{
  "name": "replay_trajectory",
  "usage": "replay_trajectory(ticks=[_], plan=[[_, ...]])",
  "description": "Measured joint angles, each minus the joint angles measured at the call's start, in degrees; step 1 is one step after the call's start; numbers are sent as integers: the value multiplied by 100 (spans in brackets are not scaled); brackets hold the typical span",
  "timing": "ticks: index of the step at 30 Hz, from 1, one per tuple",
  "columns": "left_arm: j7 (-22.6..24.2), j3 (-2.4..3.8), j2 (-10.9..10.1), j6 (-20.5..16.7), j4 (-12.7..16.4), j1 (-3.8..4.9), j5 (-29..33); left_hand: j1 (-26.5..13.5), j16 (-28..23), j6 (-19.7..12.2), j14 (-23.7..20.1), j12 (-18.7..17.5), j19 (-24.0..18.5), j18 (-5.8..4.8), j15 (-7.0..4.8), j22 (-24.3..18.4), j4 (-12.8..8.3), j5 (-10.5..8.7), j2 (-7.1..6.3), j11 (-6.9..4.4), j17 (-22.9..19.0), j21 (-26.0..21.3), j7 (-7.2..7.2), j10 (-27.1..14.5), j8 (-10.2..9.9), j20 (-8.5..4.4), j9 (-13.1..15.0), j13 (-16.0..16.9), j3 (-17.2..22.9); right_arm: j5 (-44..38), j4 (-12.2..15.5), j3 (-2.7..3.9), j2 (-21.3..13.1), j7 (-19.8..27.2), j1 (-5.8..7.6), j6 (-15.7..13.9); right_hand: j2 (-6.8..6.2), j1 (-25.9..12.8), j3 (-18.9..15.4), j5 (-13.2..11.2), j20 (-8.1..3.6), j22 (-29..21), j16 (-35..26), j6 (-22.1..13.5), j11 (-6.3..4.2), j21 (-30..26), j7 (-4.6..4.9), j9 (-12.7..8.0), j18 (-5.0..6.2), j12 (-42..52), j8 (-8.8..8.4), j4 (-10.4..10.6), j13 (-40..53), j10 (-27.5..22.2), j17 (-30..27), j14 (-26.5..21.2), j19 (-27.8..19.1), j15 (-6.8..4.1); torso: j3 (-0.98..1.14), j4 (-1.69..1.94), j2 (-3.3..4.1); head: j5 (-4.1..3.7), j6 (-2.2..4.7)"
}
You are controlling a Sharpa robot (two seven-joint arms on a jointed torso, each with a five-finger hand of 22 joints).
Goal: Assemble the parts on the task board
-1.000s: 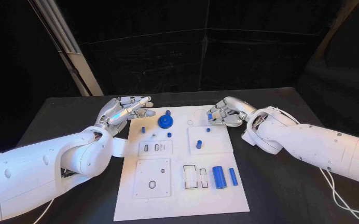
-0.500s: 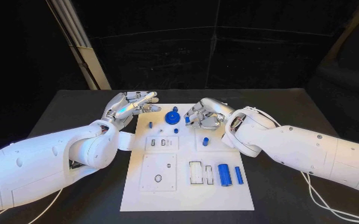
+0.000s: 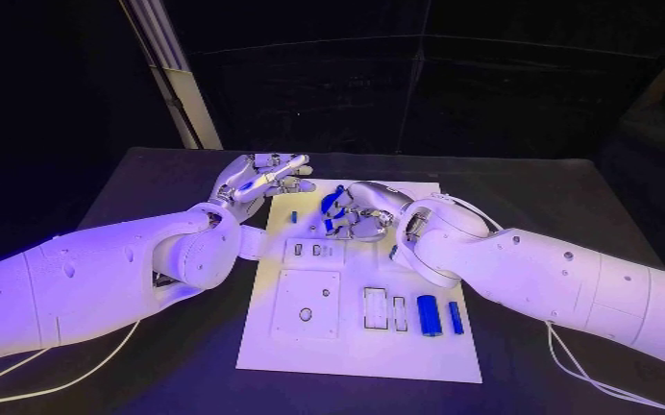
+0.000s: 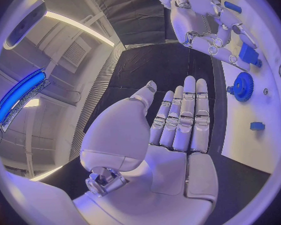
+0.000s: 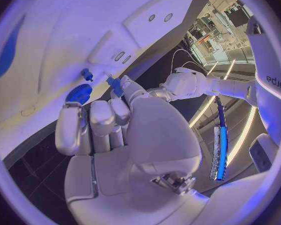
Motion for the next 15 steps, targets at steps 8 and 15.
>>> replay_trajectory(ticks=[8, 15], plan=[[3, 0, 12, 2, -10, 7, -190, 0, 0, 0, 0, 0, 0, 0, 0, 0, 0, 0, 0, 0, 0, 0, 0, 0, 0, 0, 0, 0, 0, -277, 0, -130, 93, -135, -19, 132, -15, -59, 16, -2, 0, 0, 0, 0, 0, 0, 1, 0, 0, 0, 5, -14, -6, 0, 0, 0, 0, 0, 6, -7, 0, 43, -51], [3, 0, 13, 3, -16, 8, -280, 0, 0, 0, 0, 0, 0, 0, 0, -5, 0, 0, 0, 0, 5, -23, 0, 0, 0, 0, 0, 0, 0, -475, -11, -152, 122, -217, -17, 230, -45, -90, 16, -7, 0, 0, 0, 1, -20, 0, 1, 2, 0, 0, 16, -14, -12, -20, -5, 0, 0, 0, 9, -12, 0, 62, -80]])
